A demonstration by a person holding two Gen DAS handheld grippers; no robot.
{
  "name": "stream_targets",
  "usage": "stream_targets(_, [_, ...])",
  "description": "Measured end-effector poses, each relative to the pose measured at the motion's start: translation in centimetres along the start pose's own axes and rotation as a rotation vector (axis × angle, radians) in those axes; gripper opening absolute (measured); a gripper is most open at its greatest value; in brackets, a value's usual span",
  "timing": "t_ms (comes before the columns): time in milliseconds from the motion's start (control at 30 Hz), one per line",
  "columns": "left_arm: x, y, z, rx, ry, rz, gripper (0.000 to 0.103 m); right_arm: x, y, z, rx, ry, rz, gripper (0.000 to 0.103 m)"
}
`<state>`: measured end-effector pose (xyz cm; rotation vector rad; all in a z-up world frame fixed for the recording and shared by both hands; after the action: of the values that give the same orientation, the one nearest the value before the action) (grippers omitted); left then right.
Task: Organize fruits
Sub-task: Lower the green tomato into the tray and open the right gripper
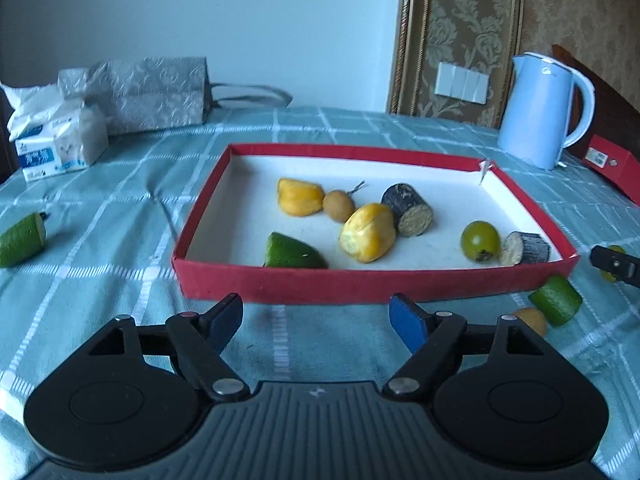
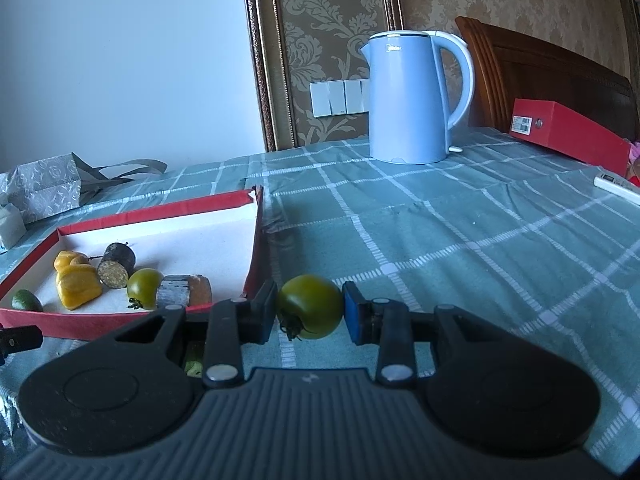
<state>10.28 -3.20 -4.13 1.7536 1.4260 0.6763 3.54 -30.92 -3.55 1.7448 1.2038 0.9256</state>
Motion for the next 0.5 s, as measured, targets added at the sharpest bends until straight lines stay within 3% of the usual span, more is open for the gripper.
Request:
stream_targets(267, [-0.6, -0.7, 0.7, 0.009, 0.055, 0.057, 0.081, 0.2, -0.3, 0.0, 0.035, 0.026, 0.001, 0.032])
stream_targets(500, [-0.7, -0.7, 0.8, 0.018, 0.048, 0.066, 0.087, 2.3, 1.8, -1.4, -0.019, 0.063, -0.072, 0.032])
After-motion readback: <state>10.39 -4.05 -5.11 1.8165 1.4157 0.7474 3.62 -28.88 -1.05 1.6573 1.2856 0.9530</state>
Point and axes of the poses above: each gripper's, at about its wrist camera, not at the fingertips, and z roughly the way its jaws point, x to its left, y to its top, the point moved 4 cm from there along z, roughly the way its jaws point, and after that the axes turned 1 degree about -x, right-handed, at the moved point
